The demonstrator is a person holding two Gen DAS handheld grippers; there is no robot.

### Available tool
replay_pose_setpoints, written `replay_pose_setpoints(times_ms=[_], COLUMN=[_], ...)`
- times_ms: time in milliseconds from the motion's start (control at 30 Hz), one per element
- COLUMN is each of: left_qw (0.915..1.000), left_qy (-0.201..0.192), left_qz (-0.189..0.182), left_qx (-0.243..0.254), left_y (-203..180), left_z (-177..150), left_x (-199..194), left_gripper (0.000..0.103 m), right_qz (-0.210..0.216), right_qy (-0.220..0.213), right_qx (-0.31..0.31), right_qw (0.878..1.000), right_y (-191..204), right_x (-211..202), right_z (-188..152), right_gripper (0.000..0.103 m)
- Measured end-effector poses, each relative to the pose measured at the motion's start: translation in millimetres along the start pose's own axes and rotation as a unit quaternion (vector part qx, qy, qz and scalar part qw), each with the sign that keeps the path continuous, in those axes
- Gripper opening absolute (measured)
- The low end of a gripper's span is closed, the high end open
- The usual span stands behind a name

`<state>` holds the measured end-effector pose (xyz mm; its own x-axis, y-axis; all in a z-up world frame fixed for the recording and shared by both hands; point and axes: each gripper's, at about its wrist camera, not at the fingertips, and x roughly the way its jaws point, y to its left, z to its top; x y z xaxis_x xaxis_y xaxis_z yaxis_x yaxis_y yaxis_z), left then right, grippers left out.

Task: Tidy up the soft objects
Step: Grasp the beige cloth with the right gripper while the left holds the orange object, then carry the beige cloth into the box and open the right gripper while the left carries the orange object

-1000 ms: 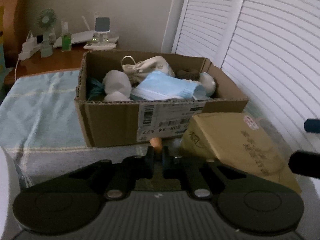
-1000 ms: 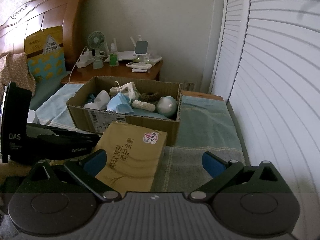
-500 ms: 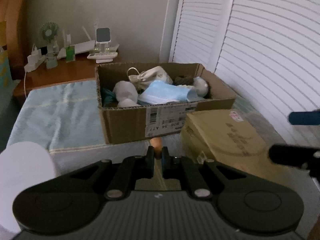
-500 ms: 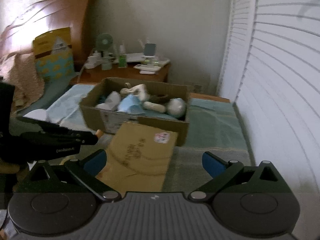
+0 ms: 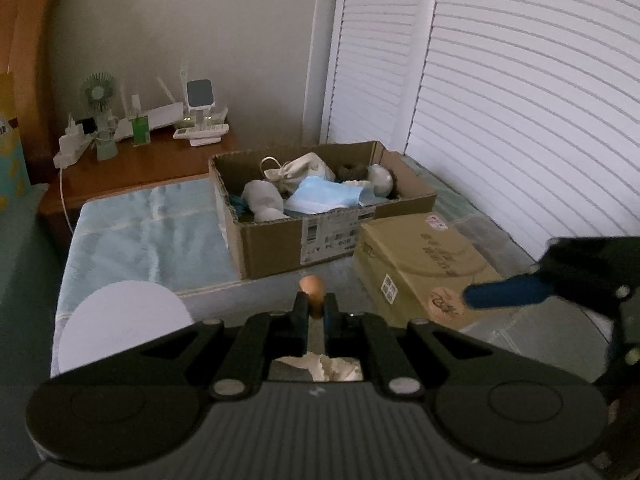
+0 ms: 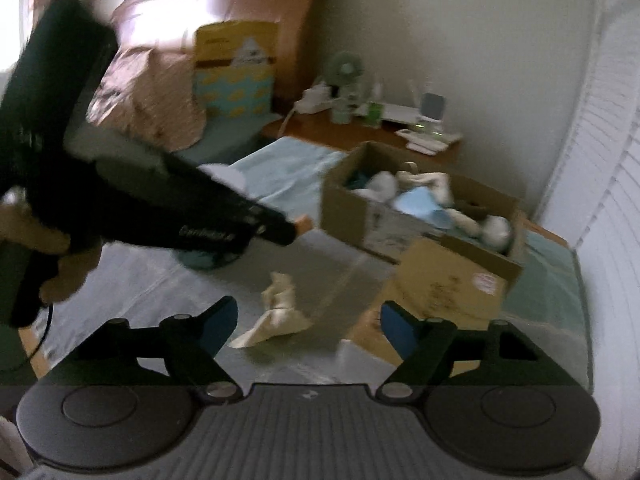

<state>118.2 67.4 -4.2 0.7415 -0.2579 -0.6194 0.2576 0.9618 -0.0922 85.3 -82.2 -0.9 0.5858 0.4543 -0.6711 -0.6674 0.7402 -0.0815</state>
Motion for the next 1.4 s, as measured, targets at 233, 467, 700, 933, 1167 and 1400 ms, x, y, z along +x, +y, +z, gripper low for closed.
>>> replay_pose_setpoints(times_ms=[233,467,700,933,1167,1400], left_qw=[1.0000,1.0000,0.9999,0.9999,0.9999,0.9996], left_qy=[-0.005,-0.005,-0.005,-0.005,-0.009,-0.023], left_qz=[-0.003,-0.002,0.001,0.003,0.005,0.009], left_qx=[0.001,-0.008,-0.014,-0.013,-0.012,-0.011], left_y=[8,16,22,22,24,27], left_z=[-2,-3,-3,-4,-3,5], left_x=[-7,-5,-2,-2,-6,-14], left_gripper=[0.005,0.005,0.005,0.005,0.005,0.005], right_qz=[0.012,-0.002,-0.003,-0.016,-0.022,-0.030], right_qy=[0.021,0.056,0.075,0.084,0.076,0.044], right_qx=[-0.044,-0.066,-0.066,-0.075,-0.067,-0.057], right_qw=[0.999,0.996,0.995,0.994,0.995,0.997], right_y=[27,32,29,31,31,23], right_x=[28,67,85,90,79,39], right_z=[7,7,7,5,7,19], right_gripper=[0.068,0.061,0.049,0.030,0.027,0.026])
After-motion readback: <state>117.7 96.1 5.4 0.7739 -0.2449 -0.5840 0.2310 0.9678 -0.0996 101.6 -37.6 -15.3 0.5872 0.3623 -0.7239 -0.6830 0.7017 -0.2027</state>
